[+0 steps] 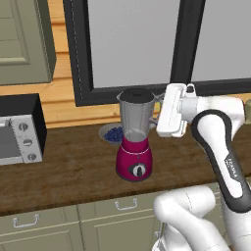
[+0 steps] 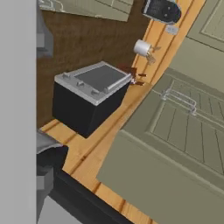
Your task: Close the lid blender by securely placing the lid on top.
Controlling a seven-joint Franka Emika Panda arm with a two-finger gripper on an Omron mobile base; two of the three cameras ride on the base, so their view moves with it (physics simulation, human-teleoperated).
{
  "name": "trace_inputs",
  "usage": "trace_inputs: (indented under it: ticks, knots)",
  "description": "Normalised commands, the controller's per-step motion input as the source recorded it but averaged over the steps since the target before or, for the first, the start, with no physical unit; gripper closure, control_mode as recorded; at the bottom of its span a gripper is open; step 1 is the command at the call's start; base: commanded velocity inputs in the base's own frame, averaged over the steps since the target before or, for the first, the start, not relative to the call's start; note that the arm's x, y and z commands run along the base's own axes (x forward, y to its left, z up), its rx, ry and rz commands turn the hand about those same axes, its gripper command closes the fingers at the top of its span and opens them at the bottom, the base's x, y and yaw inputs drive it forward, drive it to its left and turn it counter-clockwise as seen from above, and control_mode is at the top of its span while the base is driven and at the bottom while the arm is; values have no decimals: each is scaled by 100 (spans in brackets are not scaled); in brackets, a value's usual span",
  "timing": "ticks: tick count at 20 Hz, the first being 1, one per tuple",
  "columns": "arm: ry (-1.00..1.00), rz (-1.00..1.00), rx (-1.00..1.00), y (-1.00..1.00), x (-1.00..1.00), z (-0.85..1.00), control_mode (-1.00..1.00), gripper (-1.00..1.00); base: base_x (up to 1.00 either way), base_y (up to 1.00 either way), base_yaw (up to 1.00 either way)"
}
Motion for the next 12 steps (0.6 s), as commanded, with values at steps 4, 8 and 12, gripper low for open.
trace_inputs:
  ticks: [4,8,12]
  knots:
    - [4,-5,-58,100,-100,19,-100,-100,0,0,0]
    - [23,-8,-62,100,-97,28,-100,-100,0,0,0]
    - [24,-6,-57,89,-64,-11,-100,-100,0,0,0]
